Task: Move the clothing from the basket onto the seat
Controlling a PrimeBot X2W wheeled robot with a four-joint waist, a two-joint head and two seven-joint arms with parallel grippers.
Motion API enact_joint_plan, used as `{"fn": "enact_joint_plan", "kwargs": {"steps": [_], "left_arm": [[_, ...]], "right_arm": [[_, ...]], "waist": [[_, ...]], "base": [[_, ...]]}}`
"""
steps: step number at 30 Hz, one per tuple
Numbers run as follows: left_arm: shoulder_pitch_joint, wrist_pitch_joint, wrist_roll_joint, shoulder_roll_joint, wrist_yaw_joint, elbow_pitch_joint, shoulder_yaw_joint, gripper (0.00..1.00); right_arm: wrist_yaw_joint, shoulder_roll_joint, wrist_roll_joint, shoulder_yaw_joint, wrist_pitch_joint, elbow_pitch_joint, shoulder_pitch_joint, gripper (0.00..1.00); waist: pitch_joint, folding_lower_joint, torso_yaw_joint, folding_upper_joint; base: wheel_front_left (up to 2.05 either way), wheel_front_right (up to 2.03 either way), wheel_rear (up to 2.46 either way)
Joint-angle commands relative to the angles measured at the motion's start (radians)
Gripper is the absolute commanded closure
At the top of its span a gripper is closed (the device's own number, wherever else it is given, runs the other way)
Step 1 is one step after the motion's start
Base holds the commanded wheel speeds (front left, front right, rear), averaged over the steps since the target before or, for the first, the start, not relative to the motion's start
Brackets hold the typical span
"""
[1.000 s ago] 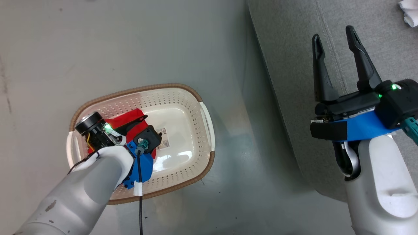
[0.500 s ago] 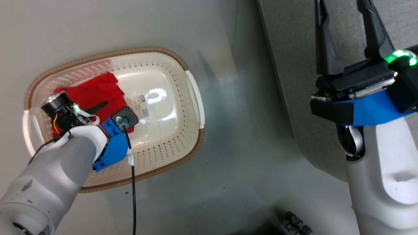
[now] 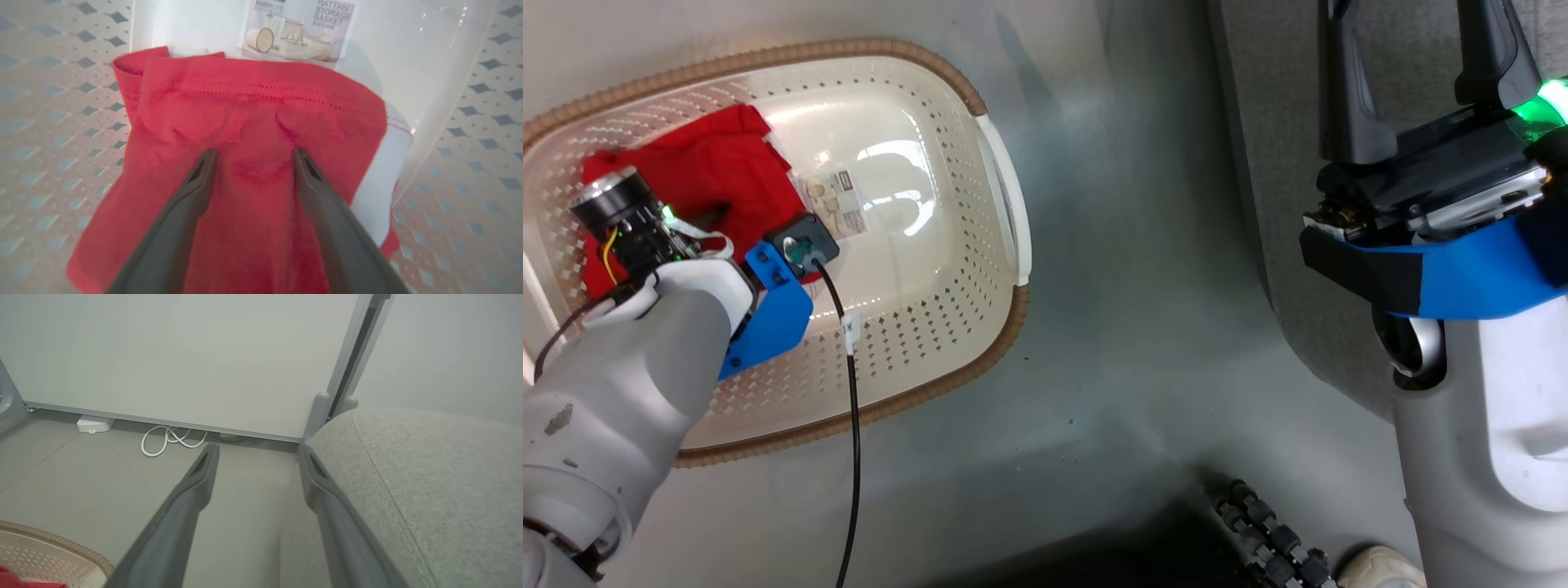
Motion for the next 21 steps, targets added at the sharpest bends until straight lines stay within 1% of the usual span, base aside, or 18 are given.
{"fn": "enact_joint_plan", "kwargs": {"steps": [1,11,15,16,17,21], "left_arm": [[-0.034,0.006,0.003,0.003,-0.001,0.004,-0.003,0.0],[-0.063,0.039,-0.017,-0.001,-0.001,0.024,-0.004,0.0],[-0.074,0.065,-0.019,-0.017,-0.001,0.03,-0.004,0.01],[-0.077,0.072,-0.017,-0.022,-0.001,0.031,-0.004,0.69],[-0.078,0.077,-0.016,-0.025,-0.001,0.032,-0.004,1.0],[-0.073,0.085,-0.015,-0.028,0.0,0.032,-0.004,1.0]], "right_arm": [[0.0,0.002,-0.011,0.002,-0.003,-0.017,-0.009,0.0],[0.0,0.002,-0.004,-0.002,-0.003,-0.094,0.019,0.0],[0.0,0.002,-0.007,-0.009,-0.003,-0.104,0.02,0.0],[0.0,0.002,-0.008,-0.01,-0.003,-0.104,0.021,0.0],[0.0,0.002,-0.008,-0.011,-0.003,-0.104,0.02,0.0],[0.0,0.002,-0.007,-0.01,-0.003,-0.099,0.018,0.0]], "waist": [[0.028,-0.0002,-0.004,0.0],[0.081,-0.0002,-0.01,0.0],[0.09,-0.0002,-0.01,0.0],[0.09,-0.0002,-0.01,0.0],[0.09,-0.0002,-0.009,0.0],[0.085,-0.0002,-0.005,0.0]], "base": [[0.0,0.0,0.0],[0.0,0.0,0.0],[0.0,0.0,0.0],[0.0,0.0,0.0],[0.0,0.0,0.0],[0.0,0.0,0.0]]}}
